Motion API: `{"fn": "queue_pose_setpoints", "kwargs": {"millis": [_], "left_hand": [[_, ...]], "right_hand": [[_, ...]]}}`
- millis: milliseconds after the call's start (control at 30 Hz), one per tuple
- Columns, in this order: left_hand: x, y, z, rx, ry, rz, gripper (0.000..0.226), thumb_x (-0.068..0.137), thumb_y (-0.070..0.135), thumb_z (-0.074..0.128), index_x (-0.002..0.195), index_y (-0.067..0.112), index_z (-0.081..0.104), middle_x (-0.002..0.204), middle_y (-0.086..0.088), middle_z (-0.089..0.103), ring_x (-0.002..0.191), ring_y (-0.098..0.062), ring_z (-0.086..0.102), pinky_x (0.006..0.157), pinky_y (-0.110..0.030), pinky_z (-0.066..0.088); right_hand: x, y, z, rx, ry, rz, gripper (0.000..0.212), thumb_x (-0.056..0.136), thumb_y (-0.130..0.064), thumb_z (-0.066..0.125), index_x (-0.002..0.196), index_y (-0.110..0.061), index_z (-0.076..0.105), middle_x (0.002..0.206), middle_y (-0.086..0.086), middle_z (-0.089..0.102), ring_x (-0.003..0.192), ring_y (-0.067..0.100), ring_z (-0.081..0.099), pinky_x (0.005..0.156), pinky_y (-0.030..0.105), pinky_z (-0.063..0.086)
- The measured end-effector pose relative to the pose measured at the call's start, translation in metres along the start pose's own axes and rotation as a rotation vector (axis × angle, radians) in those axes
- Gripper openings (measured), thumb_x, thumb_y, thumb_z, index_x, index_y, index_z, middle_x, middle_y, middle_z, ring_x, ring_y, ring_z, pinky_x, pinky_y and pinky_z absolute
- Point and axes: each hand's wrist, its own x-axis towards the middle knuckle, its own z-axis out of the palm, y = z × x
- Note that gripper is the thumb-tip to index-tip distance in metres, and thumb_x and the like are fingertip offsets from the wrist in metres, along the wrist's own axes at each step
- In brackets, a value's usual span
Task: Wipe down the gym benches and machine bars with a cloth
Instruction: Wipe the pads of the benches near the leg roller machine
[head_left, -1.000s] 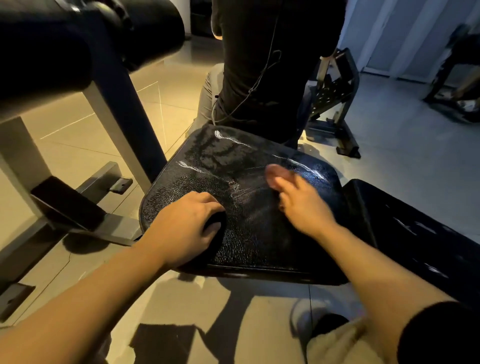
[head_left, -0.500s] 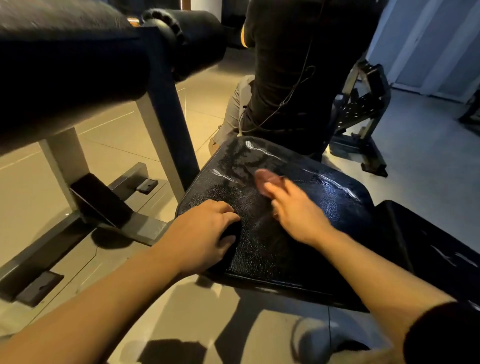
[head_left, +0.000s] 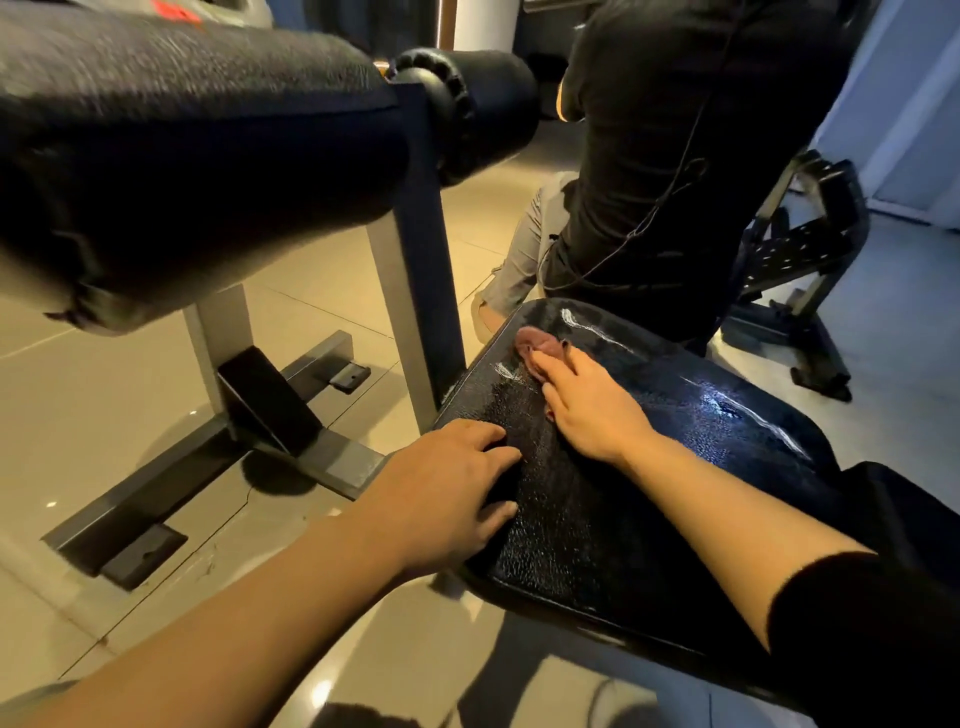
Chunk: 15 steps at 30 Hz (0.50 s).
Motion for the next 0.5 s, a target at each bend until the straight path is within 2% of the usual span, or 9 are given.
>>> {"fn": "queue_pose_setpoints", "kwargs": {"millis": [67, 200, 267, 367, 500], "left_hand": [[-0.003, -0.001, -0.003, 0.004, -0.004, -0.009, 0.056, 0.097, 0.046, 0.046, 0.148, 0.029, 0.032, 0.155, 0.004, 0.027, 0.141, -0.014, 0.024, 0.115, -0.029, 0.025], [-0.012, -0.007, -0.009, -0.019, 0.026, -0.031, 0.050, 0.096, 0.044, 0.048, 0.143, 0.027, 0.041, 0.147, 0.006, 0.038, 0.134, -0.011, 0.034, 0.110, -0.026, 0.031], [-0.015, -0.010, -0.009, -0.020, 0.038, -0.036, 0.050, 0.096, 0.044, 0.048, 0.142, 0.027, 0.041, 0.147, 0.006, 0.038, 0.134, -0.012, 0.034, 0.110, -0.027, 0.032], [-0.018, -0.011, -0.006, -0.016, 0.035, -0.041, 0.053, 0.098, 0.043, 0.045, 0.146, 0.025, 0.035, 0.153, 0.004, 0.030, 0.139, -0.014, 0.028, 0.114, -0.029, 0.027], [-0.025, -0.010, -0.003, -0.002, 0.030, -0.036, 0.058, 0.099, 0.043, 0.042, 0.152, 0.024, 0.024, 0.158, 0.001, 0.020, 0.144, -0.015, 0.020, 0.116, -0.027, 0.019]], "right_hand": [[0.001, -0.015, 0.004, 0.001, 0.024, 0.020, 0.048, 0.104, -0.029, 0.035, 0.151, -0.021, 0.031, 0.154, 0.013, 0.026, 0.137, 0.032, 0.030, 0.111, 0.039, 0.033], [-0.041, -0.045, 0.011, 0.037, -0.011, -0.235, 0.051, 0.104, -0.032, 0.034, 0.153, -0.026, 0.025, 0.160, 0.006, 0.016, 0.144, 0.027, 0.021, 0.115, 0.040, 0.029], [-0.035, -0.039, 0.006, 0.046, -0.057, -0.293, 0.050, 0.104, -0.032, 0.033, 0.153, -0.029, 0.025, 0.161, 0.004, 0.015, 0.146, 0.024, 0.019, 0.117, 0.037, 0.026], [0.013, -0.027, 0.003, -0.015, -0.049, -0.221, 0.048, 0.104, -0.029, 0.033, 0.152, -0.028, 0.028, 0.159, 0.009, 0.019, 0.144, 0.027, 0.023, 0.117, 0.034, 0.023], [0.042, -0.037, 0.009, 0.040, 0.021, -0.098, 0.047, 0.104, -0.024, 0.036, 0.150, -0.020, 0.035, 0.154, 0.014, 0.028, 0.140, 0.033, 0.029, 0.115, 0.037, 0.026]]}}
